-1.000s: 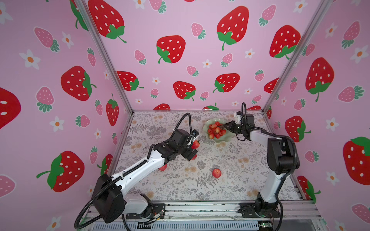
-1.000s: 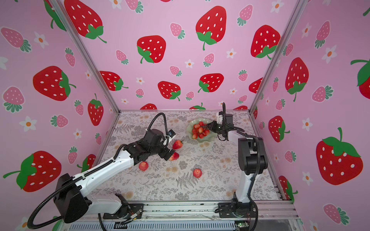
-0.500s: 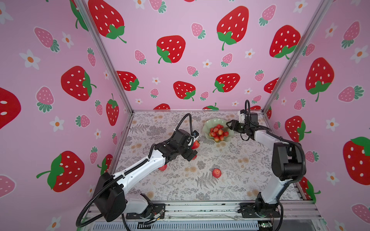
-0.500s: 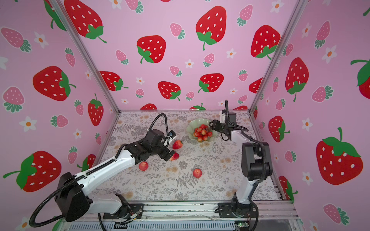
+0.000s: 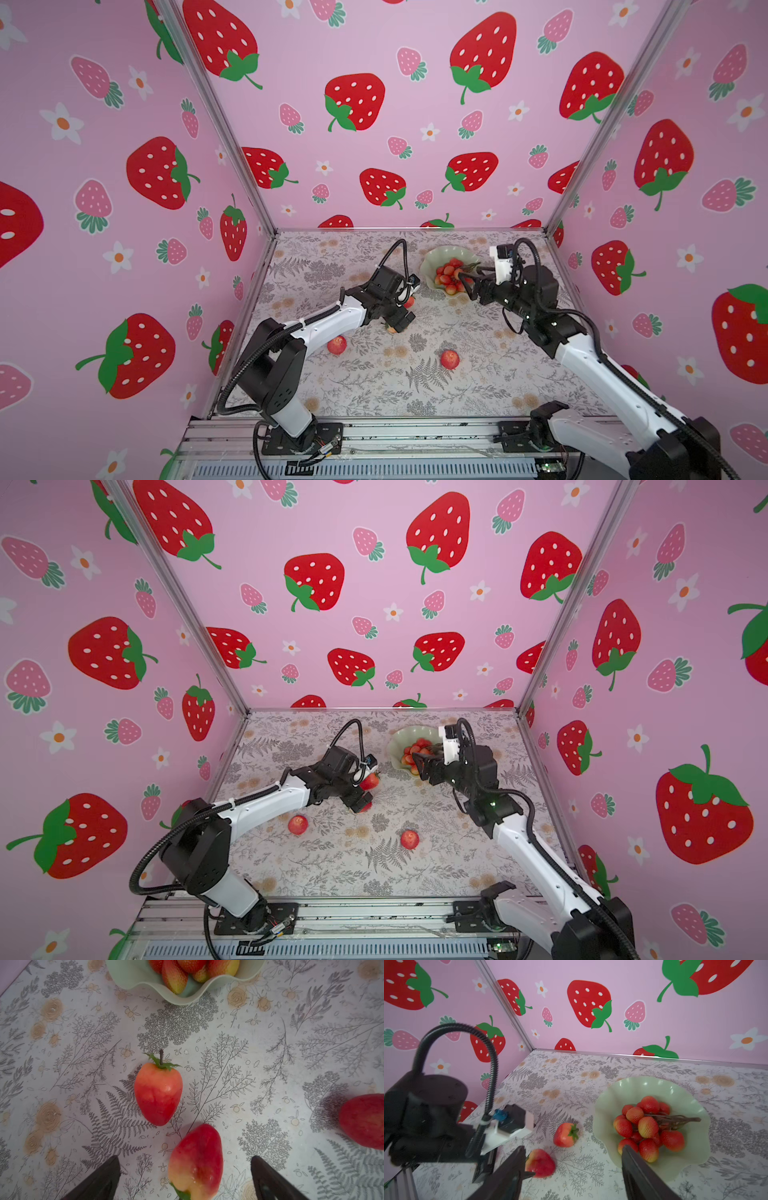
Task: Place and organize the fake fruits in the fruit bowl
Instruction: 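Release the bunch with the right gripper while the left gripper lowers to the large strawberry, then grasp the large strawberry with the left gripper and place it in the bowl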
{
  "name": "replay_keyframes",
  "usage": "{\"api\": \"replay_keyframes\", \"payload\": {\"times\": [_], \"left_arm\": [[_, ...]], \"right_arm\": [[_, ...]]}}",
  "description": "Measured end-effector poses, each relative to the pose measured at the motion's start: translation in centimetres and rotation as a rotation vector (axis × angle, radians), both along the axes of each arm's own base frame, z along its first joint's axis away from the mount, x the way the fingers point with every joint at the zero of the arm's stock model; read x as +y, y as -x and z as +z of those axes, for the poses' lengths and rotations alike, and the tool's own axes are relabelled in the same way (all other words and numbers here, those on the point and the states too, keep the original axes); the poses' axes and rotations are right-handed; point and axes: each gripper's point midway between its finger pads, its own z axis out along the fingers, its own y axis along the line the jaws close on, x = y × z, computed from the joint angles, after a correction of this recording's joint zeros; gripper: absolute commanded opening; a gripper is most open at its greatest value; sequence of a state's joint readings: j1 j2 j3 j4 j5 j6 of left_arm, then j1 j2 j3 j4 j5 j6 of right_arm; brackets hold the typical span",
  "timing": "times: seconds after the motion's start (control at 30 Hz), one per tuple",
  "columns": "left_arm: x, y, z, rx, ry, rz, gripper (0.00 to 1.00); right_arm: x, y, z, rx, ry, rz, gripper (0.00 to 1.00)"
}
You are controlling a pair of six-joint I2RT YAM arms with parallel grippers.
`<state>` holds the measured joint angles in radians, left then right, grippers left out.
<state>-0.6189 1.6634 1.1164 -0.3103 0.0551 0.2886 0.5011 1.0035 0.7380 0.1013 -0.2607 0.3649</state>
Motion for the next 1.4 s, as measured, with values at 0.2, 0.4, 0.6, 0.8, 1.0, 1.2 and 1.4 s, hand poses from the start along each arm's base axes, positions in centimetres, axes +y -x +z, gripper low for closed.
{"api": "replay_keyframes", "payload": {"times": [0.2,0.4,0.6,0.8,1.0,1.2,1.4], "left_arm": [[-0.5,-3.8,-0.4,0.023,0.028,-0.006,1.00],[-1.0,-5.2,-1.5,0.063,0.033,-0.040,0.98],[-1.1,-4.6,-3.5,0.113,0.012,-0.054,0.98],[-1.0,-5.4,-5.2,0.101,-0.026,-0.024,0.98],[-1.1,-5.9,-6.4,0.087,-0.066,0.001,0.91],[-1.4,-6.6,-7.1,0.090,-0.079,0.011,0.79],[-1.5,-6.7,-7.1,0.083,-0.079,0.010,0.65]], "right_arm": [[0.8,4.5,-5.0,0.091,0.005,0.073,0.76],[1.2,5.3,-5.3,0.099,-0.004,0.093,0.76],[1.3,5.1,-4.8,0.091,-0.007,0.094,0.76],[1.4,5.1,-5.1,0.100,-0.004,0.093,0.76],[1.4,5.1,-5.1,0.110,-0.016,0.088,0.76],[1.3,5.2,-5.6,0.125,-0.018,0.084,0.76],[1.2,5.3,-5.5,0.125,-0.024,0.082,0.76]]}}
